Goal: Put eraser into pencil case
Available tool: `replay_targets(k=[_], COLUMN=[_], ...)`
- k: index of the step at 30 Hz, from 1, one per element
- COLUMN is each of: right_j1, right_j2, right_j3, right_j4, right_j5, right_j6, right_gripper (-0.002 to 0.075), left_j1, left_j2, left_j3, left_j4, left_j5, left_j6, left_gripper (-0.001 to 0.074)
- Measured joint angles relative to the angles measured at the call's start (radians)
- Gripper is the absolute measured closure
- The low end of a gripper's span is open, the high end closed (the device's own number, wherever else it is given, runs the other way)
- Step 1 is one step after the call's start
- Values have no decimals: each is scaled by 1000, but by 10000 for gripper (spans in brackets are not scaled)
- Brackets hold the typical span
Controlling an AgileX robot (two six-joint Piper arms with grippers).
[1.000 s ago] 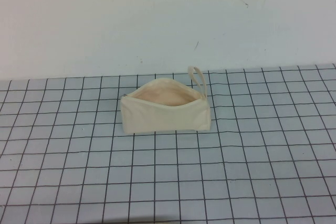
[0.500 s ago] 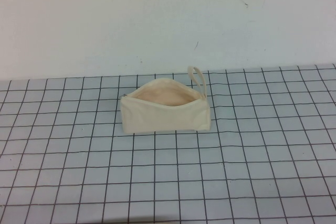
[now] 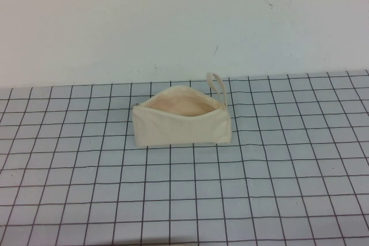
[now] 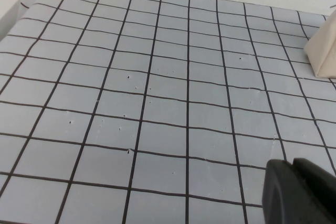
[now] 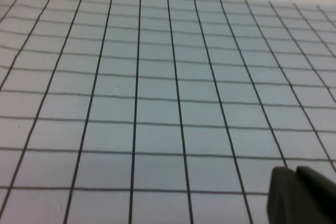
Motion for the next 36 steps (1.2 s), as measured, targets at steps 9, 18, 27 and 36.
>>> replay_targets(k=[9, 18, 27, 36], right_j1=[0, 0, 20, 22], right_j2=[0, 0, 0, 0], right_j3=[0, -4, -6, -6], right_j4=[2, 2, 2, 2], right_j5=[20, 45, 50, 50], right_j6=[0, 0, 0, 0], right_gripper=[726, 726, 726, 726], left_j1=[0, 0, 0, 0], left_j2=[0, 0, 0, 0], left_j3=[0, 0, 0, 0], left_j4=[0, 0, 0, 0], left_j5=[0, 0, 0, 0], left_j6=[0, 0, 0, 0], left_gripper=[736, 736, 736, 736])
